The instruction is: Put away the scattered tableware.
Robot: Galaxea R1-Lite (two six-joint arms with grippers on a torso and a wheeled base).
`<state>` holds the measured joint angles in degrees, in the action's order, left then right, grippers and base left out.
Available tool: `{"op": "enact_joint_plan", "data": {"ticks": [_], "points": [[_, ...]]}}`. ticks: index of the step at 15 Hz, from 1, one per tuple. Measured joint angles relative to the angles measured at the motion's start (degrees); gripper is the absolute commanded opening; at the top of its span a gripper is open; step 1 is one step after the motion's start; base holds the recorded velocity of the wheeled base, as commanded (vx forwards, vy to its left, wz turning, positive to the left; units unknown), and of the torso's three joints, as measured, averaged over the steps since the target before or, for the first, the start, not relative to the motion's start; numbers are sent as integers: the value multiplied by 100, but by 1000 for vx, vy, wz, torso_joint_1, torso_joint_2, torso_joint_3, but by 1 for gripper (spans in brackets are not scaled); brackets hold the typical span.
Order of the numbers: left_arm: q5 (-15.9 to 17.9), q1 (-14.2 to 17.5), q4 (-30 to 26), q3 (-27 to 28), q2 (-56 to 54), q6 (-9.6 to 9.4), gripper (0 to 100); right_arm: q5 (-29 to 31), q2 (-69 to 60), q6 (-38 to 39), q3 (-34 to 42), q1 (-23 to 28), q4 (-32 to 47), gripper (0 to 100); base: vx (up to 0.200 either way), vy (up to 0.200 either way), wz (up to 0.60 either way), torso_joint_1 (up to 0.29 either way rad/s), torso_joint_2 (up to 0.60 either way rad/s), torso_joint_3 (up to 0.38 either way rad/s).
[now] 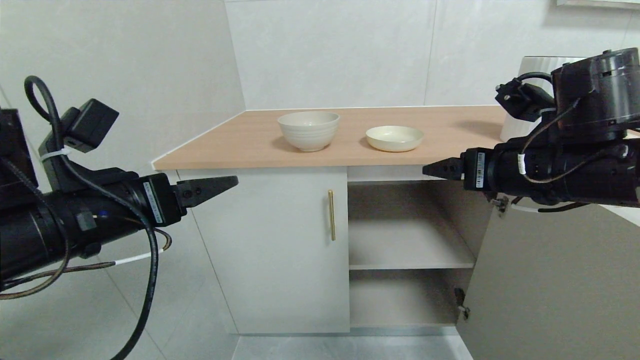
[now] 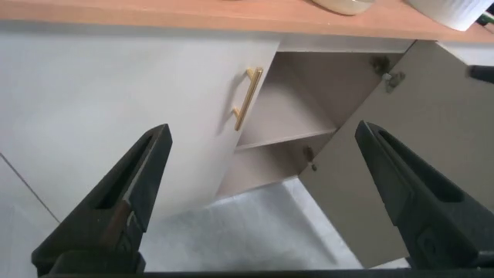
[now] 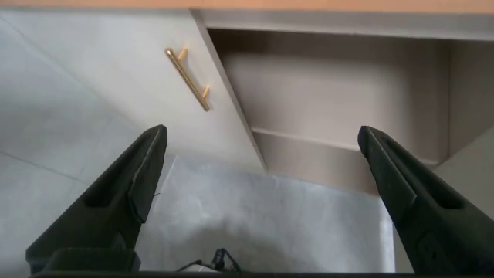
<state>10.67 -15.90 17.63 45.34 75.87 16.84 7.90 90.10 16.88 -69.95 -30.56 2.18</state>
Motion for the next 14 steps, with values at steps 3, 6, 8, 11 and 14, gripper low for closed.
{"op": "enact_joint_plan", "data": {"ticks": [3, 6, 8, 11, 14], "points": [[-5, 11, -39, 33, -35, -9, 100, -18, -187, 0, -9, -11, 178, 100, 200, 0, 0, -1, -1, 4], [-2, 123, -190, 122, -74, 0, 100, -38, -232, 9, -22, -37, 180, 100, 200, 0, 0, 7, 1, -1], [2, 193, -189, 157, -94, 0, 100, -43, -223, 6, -30, -48, 183, 100, 200, 0, 0, 5, -5, 5], [6, 234, -173, 173, -105, 2, 100, -60, -195, 176, -30, -52, 169, 100, 133, 0, 0, 3, 0, 2], [4, 236, -149, 171, -135, 2, 100, -110, -240, 246, 49, -50, 140, 100, 0, 0, 0, 0, 0, 0]]}}
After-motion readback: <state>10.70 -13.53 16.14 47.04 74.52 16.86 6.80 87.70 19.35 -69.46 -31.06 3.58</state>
